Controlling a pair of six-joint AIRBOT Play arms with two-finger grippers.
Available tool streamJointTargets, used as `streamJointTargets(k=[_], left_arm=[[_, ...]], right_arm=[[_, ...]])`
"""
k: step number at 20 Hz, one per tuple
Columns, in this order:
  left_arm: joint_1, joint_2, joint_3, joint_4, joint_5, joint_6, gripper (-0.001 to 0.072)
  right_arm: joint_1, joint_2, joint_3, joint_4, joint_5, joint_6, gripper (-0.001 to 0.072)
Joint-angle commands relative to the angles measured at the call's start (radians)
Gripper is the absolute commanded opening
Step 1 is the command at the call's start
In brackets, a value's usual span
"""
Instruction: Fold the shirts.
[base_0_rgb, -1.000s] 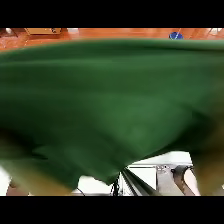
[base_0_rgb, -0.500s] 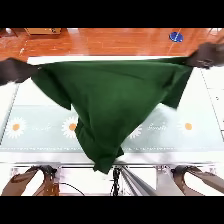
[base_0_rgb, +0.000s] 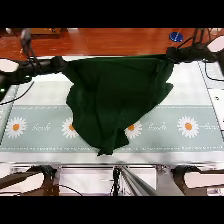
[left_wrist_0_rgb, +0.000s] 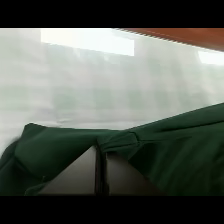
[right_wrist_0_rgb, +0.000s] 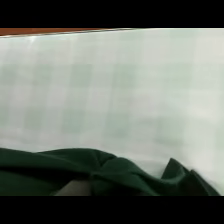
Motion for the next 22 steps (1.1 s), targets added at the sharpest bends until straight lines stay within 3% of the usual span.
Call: streamJointTargets(k=[1, 2, 3, 5, 6, 7, 8, 9, 12, 14, 17, 20, 22], left_arm=[[-0.030, -0.108, 0.000, 0.000, 0.109, 0.005, 0.0022], [-0.029, -0.124, 0.000, 0.000, 0.090, 0.004, 0.0024], [-0.029, -0.137, 0.000, 0.000, 0.068, 0.004, 0.0074], [-0.018, -0.138, 0.005, 0.000, 0.023, 0.003, 0.0337], [0.002, -0.130, 0.020, 0.000, -0.020, 0.003, 0.0342], [0.029, -0.122, 0.049, 0.000, -0.073, 0.003, 0.0342], [0.066, -0.111, 0.092, 0.000, -0.141, 0.003, 0.0357], [0.103, -0.098, 0.140, 0.000, -0.207, -0.010, 0.0461], [0.211, -0.046, 0.282, 0.001, -0.449, -0.068, 0.0516], [0.251, 0.000, 0.320, 0.001, -0.620, -0.127, 0.0537], [0.233, 0.059, 0.309, 0.089, -0.837, -0.209, 0.0541], [0.147, 0.124, 0.179, 0.196, -0.872, -0.225, 0.0541], [0.079, 0.151, 0.026, 0.196, -0.865, -0.225, 0.0552]], right_arm=[[0.001, -0.089, -0.001, 0.002, -0.108, -0.003, 0.0027], [0.001, -0.106, -0.001, 0.003, -0.106, -0.003, 0.0027], [0.001, -0.116, -0.001, 0.003, -0.100, -0.003, 0.0027], [0.001, -0.119, 0.000, 0.012, -0.089, -0.004, 0.0028], [0.001, -0.113, 0.001, 0.029, -0.080, -0.005, 0.0030], [0.001, -0.107, 0.010, 0.044, -0.065, -0.005, 0.0085], [0.001, -0.099, 0.020, 0.062, -0.053, -0.005, 0.0188], [0.001, -0.088, 0.031, 0.079, -0.046, -0.005, 0.0249], [0.001, -0.019, 0.066, 0.108, -0.043, -0.045, 0.0338], [-0.009, 0.040, 0.098, 0.059, -0.038, -0.044, 0.0483], [-0.055, 0.112, 0.167, -0.168, 0.071, 0.009, 0.0490], [-0.137, 0.133, 0.178, -0.449, 0.287, 0.044, 0.0490], [-0.224, 0.123, 0.141, -0.443, 0.384, 0.045, 0.0491]])
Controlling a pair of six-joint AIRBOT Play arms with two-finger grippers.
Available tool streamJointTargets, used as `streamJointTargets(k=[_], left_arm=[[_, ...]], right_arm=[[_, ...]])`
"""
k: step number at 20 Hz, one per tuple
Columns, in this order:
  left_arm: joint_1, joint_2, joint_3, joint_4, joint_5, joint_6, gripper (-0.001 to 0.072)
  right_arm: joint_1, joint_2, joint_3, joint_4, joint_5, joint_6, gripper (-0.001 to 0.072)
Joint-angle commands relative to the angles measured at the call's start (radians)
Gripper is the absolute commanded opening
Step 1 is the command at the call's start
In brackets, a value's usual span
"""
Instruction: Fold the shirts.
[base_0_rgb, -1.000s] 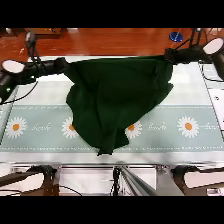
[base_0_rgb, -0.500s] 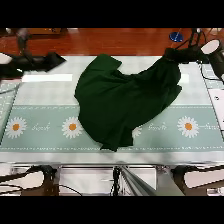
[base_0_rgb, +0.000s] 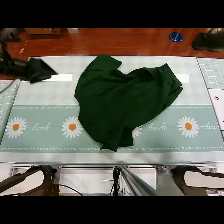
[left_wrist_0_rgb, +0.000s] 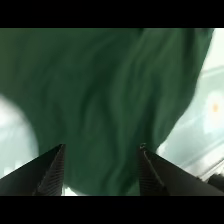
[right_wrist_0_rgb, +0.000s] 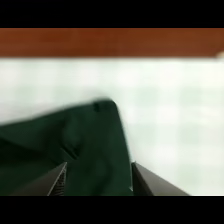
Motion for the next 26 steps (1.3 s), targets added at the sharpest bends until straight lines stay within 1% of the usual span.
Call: streamJointTargets(k=[1, 2, 3, 6, 8, 12, 14, 17, 18, 19, 20, 21, 22, 25, 26], left_arm=[[-0.111, 0.048, -0.230, 0.049, -0.072, -0.021, 0.0559], [-0.150, 0.048, -0.323, 0.049, -0.059, -0.021, 0.0658], [-0.192, 0.047, -0.425, 0.048, -0.035, -0.022, 0.0691], [-0.300, 0.045, -0.653, 0.027, 0.086, -0.022, 0.0691], [-0.356, 0.038, -0.727, -0.024, 0.171, -0.022, 0.0690], [-0.455, -0.018, -0.743, -0.121, 0.315, -0.022, 0.0689], [-0.499, -0.074, -0.739, -0.174, 0.349, -0.018, 0.0688], [-0.560, -0.169, -0.697, -0.192, 0.393, -0.019, 0.0681], [-0.572, -0.194, -0.677, -0.207, 0.416, -0.021, 0.0641], [-0.573, -0.208, -0.654, -0.172, 0.431, -0.069, 0.0561], [-0.570, -0.213, -0.638, -0.153, 0.451, -0.084, 0.0389], [-0.562, -0.216, -0.628, -0.149, 0.459, -0.102, 0.0310], [-0.558, -0.221, -0.628, -0.144, 0.459, -0.129, 0.0311], [-0.552, -0.221, -0.628, -0.138, 0.459, -0.158, 0.0310], [-0.552, -0.221, -0.628, -0.136, 0.459, -0.161, 0.0255]], right_arm=[[-0.131, 0.007, -0.045, -0.100, 0.210, 0.022, 0.0491], [-0.167, 0.005, -0.086, -0.048, 0.229, 0.016, 0.0491], [-0.201, 0.006, -0.135, 0.008, 0.243, -0.003, 0.0491], [-0.261, 0.006, -0.262, 0.132, 0.245, -0.059, 0.0491], [-0.264, 0.006, -0.315, 0.154, 0.216, -0.089, 0.0491], [-0.263, 0.005, -0.342, 0.190, 0.146, -0.091, 0.0490], [-0.263, 0.005, -0.342, 0.192, 0.136, -0.092, 0.0490], [-0.263, 0.005, -0.342, 0.192, 0.129, -0.099, 0.0490], [-0.263, 0.005, -0.342, 0.192, 0.129, -0.099, 0.0490], [-0.263, 0.005, -0.342, 0.193, 0.130, -0.099, 0.0490], [-0.263, 0.005, -0.342, 0.193, 0.130, -0.099, 0.0490], [-0.263, 0.005, -0.342, 0.196, 0.131, -0.099, 0.0490], [-0.263, 0.005, -0.342, 0.206, 0.130, -0.100, 0.0490], [-0.263, 0.005, -0.342, 0.208, 0.127, -0.103, 0.0489], [-0.263, 0.005, -0.342, 0.208, 0.124, -0.103, 0.0489]])
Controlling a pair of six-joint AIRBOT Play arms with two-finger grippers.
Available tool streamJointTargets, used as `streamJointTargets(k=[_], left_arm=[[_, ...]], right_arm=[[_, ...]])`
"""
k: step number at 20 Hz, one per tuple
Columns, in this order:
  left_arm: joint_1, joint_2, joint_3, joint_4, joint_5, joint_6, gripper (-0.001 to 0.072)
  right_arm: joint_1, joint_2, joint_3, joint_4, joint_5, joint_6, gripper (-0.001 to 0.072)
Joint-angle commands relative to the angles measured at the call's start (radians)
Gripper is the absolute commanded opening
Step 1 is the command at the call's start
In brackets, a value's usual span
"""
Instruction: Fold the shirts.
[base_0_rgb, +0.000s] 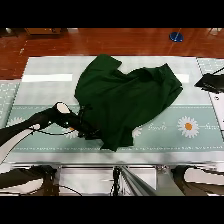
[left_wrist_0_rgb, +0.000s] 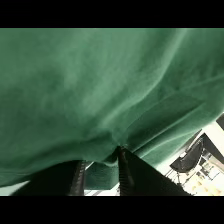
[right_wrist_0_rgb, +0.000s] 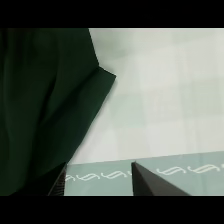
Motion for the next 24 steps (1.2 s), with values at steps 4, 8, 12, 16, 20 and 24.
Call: streamJointTargets(k=[4, 8, 12, 16, 20, 24], left_arm=[[0.002, -0.006, 0.008, 0.020, 0.068, -0.015, 0.0020], [0.002, 0.009, 0.032, 0.017, 0.022, 0.035, 0.0020], [0.002, 0.087, 0.037, 0.017, 0.026, 0.047, 0.0020], [0.002, 0.179, 0.037, 0.017, 0.027, 0.046, 0.0020], [0.002, 0.248, 0.037, 0.016, 0.026, 0.041, 0.0020], [0.002, 0.275, 0.037, 0.016, 0.026, 0.015, 0.0020]], right_arm=[[0.000, 0.000, 0.000, 0.016, -0.008, -0.002, 0.0488], [-0.013, -0.021, 0.000, 0.058, -0.032, -0.002, 0.0531], [-0.092, -0.138, 0.000, 0.317, -0.002, -0.002, 0.0540], [-0.097, -0.244, 0.000, 0.363, -0.022, -0.002, 0.0538], [-0.097, -0.313, 0.000, 0.370, -0.101, -0.002, 0.0524], [-0.087, -0.350, 0.000, 0.370, -0.169, -0.001, 0.0521]])
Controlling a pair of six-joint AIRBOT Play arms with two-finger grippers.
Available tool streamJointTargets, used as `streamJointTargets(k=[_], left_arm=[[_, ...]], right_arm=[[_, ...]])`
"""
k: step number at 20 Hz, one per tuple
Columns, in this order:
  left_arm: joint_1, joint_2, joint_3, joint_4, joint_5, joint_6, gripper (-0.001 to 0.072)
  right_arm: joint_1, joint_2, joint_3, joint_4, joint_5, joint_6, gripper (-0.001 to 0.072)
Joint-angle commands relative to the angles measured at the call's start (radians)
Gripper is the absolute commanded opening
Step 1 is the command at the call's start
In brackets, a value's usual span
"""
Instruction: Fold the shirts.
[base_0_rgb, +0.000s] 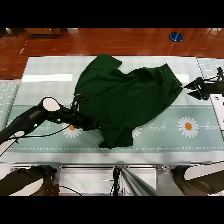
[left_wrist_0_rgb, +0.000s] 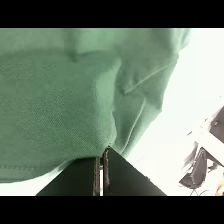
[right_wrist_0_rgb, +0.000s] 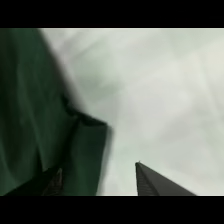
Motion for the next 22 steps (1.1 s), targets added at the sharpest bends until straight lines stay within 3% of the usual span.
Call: streamJointTargets(k=[1, 3, 5, 7, 8, 9, 16, 22], left_arm=[[0.001, 0.029, 0.002, -0.006, -0.004, -0.017, 0.0020], [0.001, 0.035, 0.004, -0.022, -0.005, -0.016, 0.0020], [0.001, 0.039, 0.022, -0.025, -0.005, -0.016, 0.0020], [0.005, 0.041, 0.055, -0.025, -0.011, -0.016, 0.0020], [0.013, 0.041, 0.076, -0.024, -0.023, -0.015, 0.0020], [0.028, 0.041, 0.098, -0.024, -0.039, -0.015, 0.0020], [0.208, 0.094, 0.331, -0.024, -0.142, 0.011, 0.0020], [0.400, 0.275, 0.784, -0.024, -0.174, 0.011, 0.0020]], right_arm=[[0.020, -0.042, 0.000, 0.006, -0.071, 0.001, 0.0520], [0.059, -0.063, 0.000, 0.006, -0.107, 0.001, 0.0507], [0.107, -0.085, 0.000, 0.006, -0.143, 0.015, 0.0430], [0.139, -0.098, 0.000, -0.010, -0.153, 0.044, 0.0240], [0.145, -0.097, 0.000, -0.016, -0.152, 0.044, 0.0092], [0.145, -0.089, 0.000, -0.008, -0.145, 0.044, 0.0027], [0.084, 0.245, 0.001, 0.021, -0.132, -0.005, 0.0026], [0.074, 0.692, 0.001, 0.166, -0.128, -0.064, 0.0025]])
